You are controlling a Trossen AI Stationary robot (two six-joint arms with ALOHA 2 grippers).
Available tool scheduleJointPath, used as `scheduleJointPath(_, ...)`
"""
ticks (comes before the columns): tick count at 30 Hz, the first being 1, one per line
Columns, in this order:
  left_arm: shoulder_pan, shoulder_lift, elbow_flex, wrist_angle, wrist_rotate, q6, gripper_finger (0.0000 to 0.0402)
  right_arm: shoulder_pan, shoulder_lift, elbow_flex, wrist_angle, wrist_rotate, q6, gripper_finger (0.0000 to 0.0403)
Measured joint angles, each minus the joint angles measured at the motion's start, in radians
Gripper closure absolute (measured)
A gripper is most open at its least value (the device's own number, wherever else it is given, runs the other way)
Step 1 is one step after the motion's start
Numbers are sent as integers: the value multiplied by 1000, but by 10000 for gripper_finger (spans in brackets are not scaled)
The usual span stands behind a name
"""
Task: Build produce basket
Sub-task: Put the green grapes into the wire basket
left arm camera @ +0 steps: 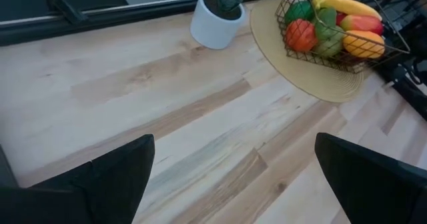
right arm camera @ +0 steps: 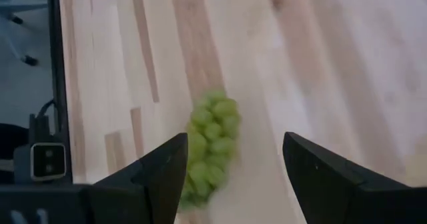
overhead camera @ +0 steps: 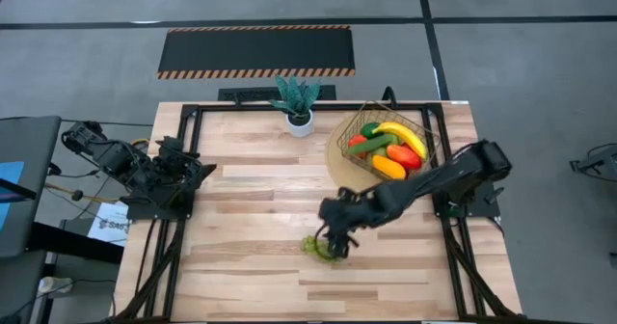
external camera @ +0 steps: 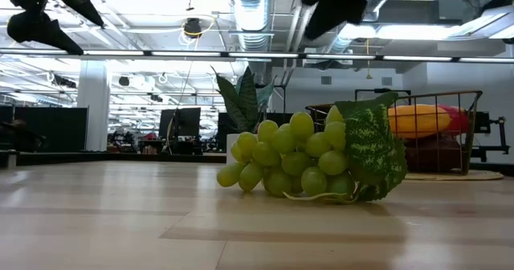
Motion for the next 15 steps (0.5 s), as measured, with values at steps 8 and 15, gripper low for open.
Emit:
scheduleJointPath(8, 0, 0, 0, 1, 13, 1, 3, 27, 207, 0, 96, 1, 50, 137)
scheduleJointPath(15, 0, 0, 0, 2, 24, 14, 3, 40, 289, 1, 110, -6, 58, 137)
